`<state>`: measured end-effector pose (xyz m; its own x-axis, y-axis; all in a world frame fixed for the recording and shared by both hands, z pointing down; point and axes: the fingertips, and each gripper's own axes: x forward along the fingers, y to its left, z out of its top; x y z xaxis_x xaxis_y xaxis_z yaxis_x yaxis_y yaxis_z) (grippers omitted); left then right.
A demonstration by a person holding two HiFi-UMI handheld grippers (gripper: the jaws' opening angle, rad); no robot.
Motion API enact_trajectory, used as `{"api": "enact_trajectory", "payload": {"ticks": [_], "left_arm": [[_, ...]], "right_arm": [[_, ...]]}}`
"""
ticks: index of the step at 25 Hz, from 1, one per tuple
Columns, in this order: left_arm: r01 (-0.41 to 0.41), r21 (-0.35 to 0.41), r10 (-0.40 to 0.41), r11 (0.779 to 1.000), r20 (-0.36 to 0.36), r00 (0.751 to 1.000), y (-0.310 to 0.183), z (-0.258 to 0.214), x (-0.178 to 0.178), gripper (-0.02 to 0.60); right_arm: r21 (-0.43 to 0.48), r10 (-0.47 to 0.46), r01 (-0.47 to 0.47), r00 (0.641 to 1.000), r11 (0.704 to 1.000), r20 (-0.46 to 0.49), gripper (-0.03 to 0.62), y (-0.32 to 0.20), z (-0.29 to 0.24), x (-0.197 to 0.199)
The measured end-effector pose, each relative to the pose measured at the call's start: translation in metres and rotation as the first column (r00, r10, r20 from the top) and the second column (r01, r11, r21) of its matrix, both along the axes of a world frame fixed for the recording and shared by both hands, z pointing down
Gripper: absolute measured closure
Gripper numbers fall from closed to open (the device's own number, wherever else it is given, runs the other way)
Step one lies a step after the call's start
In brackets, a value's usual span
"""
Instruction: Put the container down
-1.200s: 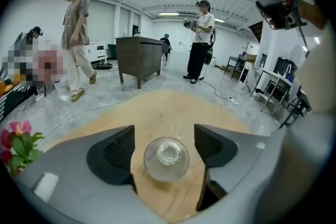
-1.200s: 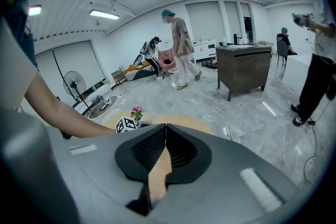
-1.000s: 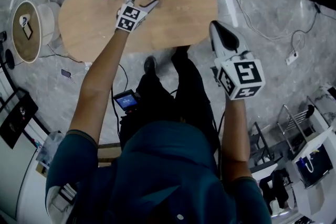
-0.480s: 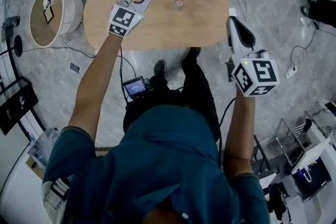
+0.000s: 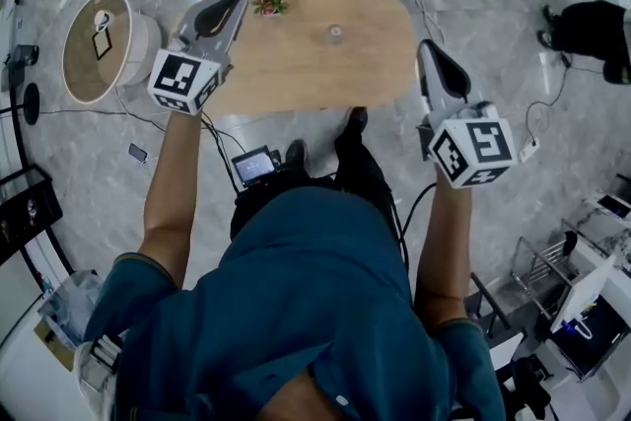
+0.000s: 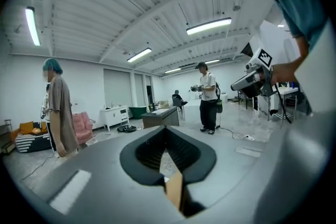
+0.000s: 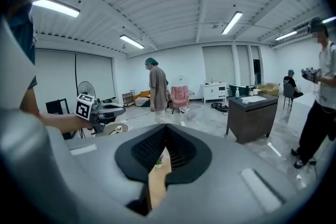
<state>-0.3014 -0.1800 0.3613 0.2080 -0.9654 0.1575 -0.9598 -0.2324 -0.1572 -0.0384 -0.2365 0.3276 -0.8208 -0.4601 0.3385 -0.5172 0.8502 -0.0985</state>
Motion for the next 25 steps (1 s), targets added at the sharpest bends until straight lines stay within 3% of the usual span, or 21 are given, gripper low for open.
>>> {"api": "enact_trajectory", "payload": {"ticks": [4,8,17,22,25], "left_arm": [[0.018,0.025,-0.017,1.0,-0.018,1.0,0.026,-0.042,0.002,0.581],[-0.041,0.043,0.043,0.998,-0.026,0.999,0.04,-0.08,0.02,0.581],[-0.144,0.04,0.143,0.989,0.043,0.989,0.089,-0.144,0.066,0.581],[-0.19,0.116,0.182,0.975,0.072,0.981,0.111,-0.172,0.081,0.581],[-0.199,0.105,0.191,0.974,0.081,0.978,0.121,-0.174,0.086,0.581]], "right_arm": [[0.053,-0.001,0.001,1.0,0.999,0.011,0.585,0.016,-0.033,0.013],[0.126,0.019,-0.024,0.999,0.992,0.038,0.585,0.029,-0.067,0.032],[0.193,0.015,-0.032,0.996,0.981,0.09,0.586,0.066,-0.115,0.05],[0.227,0.015,-0.035,0.996,0.973,0.09,0.588,0.083,-0.13,0.057],[0.216,0.015,-0.035,0.995,0.976,0.095,0.588,0.091,-0.134,0.061]]}}
